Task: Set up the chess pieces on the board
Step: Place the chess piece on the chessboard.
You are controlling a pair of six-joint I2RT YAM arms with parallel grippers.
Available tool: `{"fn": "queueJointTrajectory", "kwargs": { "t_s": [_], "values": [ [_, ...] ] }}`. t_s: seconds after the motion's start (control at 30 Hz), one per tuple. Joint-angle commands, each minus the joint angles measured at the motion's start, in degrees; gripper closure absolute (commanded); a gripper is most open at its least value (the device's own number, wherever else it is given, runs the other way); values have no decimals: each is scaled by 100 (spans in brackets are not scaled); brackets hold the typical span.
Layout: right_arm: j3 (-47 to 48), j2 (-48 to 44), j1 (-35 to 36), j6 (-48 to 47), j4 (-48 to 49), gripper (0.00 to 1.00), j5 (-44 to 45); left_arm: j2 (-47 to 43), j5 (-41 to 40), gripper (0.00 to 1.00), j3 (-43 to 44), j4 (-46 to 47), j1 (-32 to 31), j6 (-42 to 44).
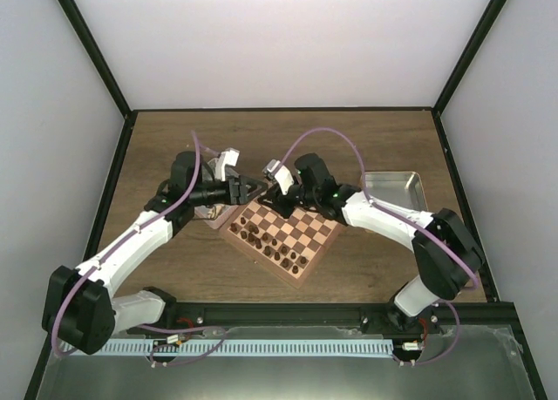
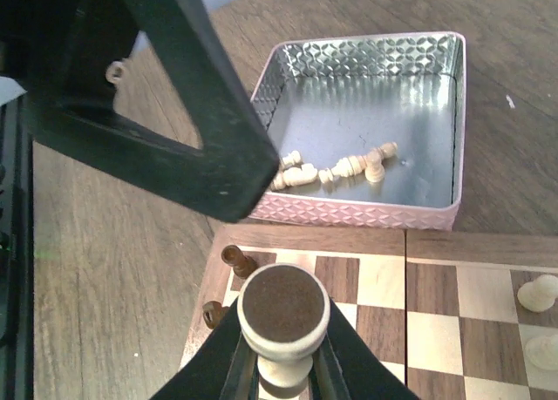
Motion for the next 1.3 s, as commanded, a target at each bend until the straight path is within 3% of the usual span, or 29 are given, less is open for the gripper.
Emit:
{"fn": "queueJointTrajectory", "kwargs": {
  "t_s": [0.0,0.13,0.37,0.67,0.93,1.27],
  "values": [
    [342,63,72,-100,-133,88,265,56,358,34,101,-37,9,173],
    [360,1,88,-92,-84,88,241,271,-63,40,292,-745,7,473],
    [144,-159,110,-96,131,88,90,394,-158,58,371,-633,6,308],
    [158,-204,269,-328,86,88,337,713,-182,59,492,-1033,6,498],
    [45,-490,265,-151,184,89,739,602,-472,69,444,-1672,6,977],
    [-256,-984,265,-169,190,89,561,493,-365,73,425,-1434,63,733]
  ]
}}
